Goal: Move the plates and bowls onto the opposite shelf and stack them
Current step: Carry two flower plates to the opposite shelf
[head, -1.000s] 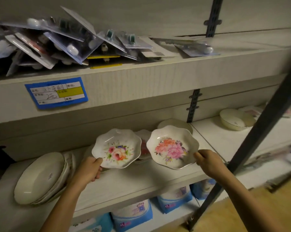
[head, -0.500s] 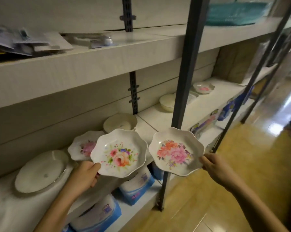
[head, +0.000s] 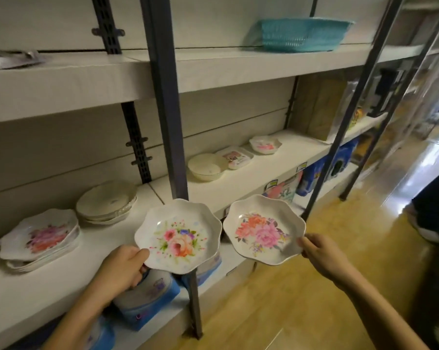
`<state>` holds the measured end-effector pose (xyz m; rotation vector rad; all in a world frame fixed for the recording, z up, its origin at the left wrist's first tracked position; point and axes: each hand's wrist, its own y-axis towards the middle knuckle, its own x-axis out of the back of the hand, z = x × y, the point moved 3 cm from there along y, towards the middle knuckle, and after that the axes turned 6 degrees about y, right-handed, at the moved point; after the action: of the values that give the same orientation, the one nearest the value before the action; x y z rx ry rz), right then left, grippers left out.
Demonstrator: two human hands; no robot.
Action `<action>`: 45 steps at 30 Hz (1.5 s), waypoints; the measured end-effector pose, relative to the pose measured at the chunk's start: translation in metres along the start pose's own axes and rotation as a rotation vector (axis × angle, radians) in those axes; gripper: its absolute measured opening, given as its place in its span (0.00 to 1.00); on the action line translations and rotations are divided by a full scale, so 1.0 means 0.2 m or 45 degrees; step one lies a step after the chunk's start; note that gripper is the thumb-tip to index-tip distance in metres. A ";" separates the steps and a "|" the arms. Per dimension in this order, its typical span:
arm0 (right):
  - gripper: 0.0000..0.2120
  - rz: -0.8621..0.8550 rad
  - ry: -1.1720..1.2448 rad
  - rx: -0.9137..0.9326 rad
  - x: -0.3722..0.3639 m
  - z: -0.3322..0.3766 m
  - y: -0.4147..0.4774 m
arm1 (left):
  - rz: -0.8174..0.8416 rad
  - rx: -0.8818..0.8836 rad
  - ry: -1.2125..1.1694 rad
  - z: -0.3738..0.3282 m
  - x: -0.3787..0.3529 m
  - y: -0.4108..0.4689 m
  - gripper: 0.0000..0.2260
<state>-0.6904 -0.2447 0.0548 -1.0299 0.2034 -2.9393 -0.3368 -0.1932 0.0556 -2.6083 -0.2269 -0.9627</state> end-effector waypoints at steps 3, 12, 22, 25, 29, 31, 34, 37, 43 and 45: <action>0.15 0.011 0.012 -0.007 0.14 -0.10 0.09 | -0.014 0.009 -0.017 -0.12 -0.15 0.01 0.16; 0.18 -0.001 0.024 -0.052 0.44 -0.31 0.48 | -0.035 0.052 -0.085 -0.45 -0.47 0.22 0.16; 0.17 0.082 0.032 0.024 0.64 -0.36 1.20 | -0.089 0.061 -0.075 -0.78 -0.71 0.79 0.17; 0.18 0.083 0.015 0.062 0.71 -0.37 1.44 | -0.107 0.046 -0.069 -0.90 -0.78 0.97 0.18; 0.18 0.119 0.059 0.059 0.79 -0.39 1.71 | -0.128 0.091 -0.118 -1.05 -0.85 1.17 0.17; 0.18 0.139 0.072 0.064 0.82 -0.40 1.85 | -0.155 0.110 -0.132 -1.12 -0.89 1.25 0.17; 0.18 0.189 0.087 0.054 0.86 -0.42 2.08 | -0.216 0.154 -0.144 -1.21 -0.96 1.37 0.17; 0.19 0.270 0.067 0.087 0.88 -0.45 2.34 | -0.286 0.231 -0.171 -1.28 -1.04 1.47 0.18; 0.18 0.398 -0.036 0.241 0.91 -0.42 2.83 | -0.520 0.340 -0.191 -1.44 -1.16 1.58 0.21; 0.18 0.444 -0.084 0.271 0.90 -0.42 2.97 | -0.583 0.359 -0.186 -1.49 -1.21 1.58 0.20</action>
<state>-0.8985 -0.8344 0.0242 -0.9492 0.0584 -2.5469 -0.6130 -0.6058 0.0238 -2.4065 -0.9567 -0.8007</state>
